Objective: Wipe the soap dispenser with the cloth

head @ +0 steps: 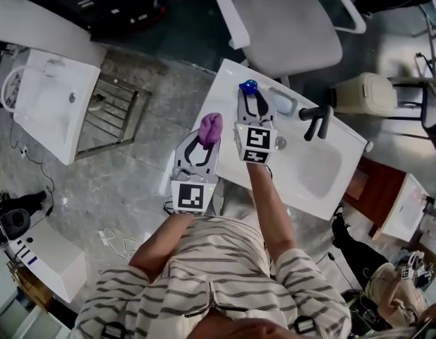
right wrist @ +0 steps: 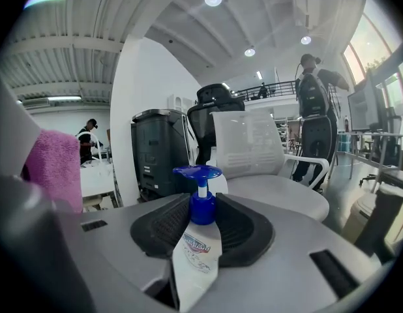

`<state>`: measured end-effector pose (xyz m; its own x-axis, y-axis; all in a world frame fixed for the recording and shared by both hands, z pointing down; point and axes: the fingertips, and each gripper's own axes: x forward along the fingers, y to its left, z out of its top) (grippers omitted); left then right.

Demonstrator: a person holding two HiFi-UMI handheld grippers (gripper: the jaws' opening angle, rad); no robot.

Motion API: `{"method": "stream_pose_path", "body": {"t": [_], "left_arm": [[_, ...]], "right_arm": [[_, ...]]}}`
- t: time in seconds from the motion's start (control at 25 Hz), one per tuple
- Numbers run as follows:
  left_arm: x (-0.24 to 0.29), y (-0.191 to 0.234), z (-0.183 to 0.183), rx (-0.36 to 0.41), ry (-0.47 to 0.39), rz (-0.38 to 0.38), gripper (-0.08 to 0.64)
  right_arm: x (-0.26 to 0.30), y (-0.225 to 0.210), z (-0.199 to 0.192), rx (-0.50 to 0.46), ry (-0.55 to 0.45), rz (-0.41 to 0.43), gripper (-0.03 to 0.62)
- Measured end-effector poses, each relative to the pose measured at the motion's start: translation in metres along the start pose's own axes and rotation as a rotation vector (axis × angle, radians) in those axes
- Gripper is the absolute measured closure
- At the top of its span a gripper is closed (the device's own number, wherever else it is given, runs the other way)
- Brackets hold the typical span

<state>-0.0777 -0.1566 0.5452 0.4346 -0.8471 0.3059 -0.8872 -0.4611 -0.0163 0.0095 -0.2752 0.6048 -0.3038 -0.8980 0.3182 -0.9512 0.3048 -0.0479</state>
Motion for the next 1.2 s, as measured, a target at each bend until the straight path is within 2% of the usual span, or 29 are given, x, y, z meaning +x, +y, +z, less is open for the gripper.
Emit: {"method": "stream_pose_path", "body": {"t": [0.56, 0.88, 1.2], "left_arm": [[-0.030, -0.014, 0.045, 0.026, -0.077, 0.016, 0.443], [-0.047, -0.016, 0.069, 0.033, -0.119, -0.005, 0.442], [-0.056, -0.025, 0.079, 0.036, -0.134, -0.042, 0.443]], "right_arm": [[-0.076, 0.016, 0.058, 0.043, -0.065, 0.080, 0.463], [-0.110, 0.028, 0.097, -0.002, -0.118, 0.142, 0.462], [-0.138, 0.033, 0.119, 0.007, -0.135, 0.181, 0.462]]}}
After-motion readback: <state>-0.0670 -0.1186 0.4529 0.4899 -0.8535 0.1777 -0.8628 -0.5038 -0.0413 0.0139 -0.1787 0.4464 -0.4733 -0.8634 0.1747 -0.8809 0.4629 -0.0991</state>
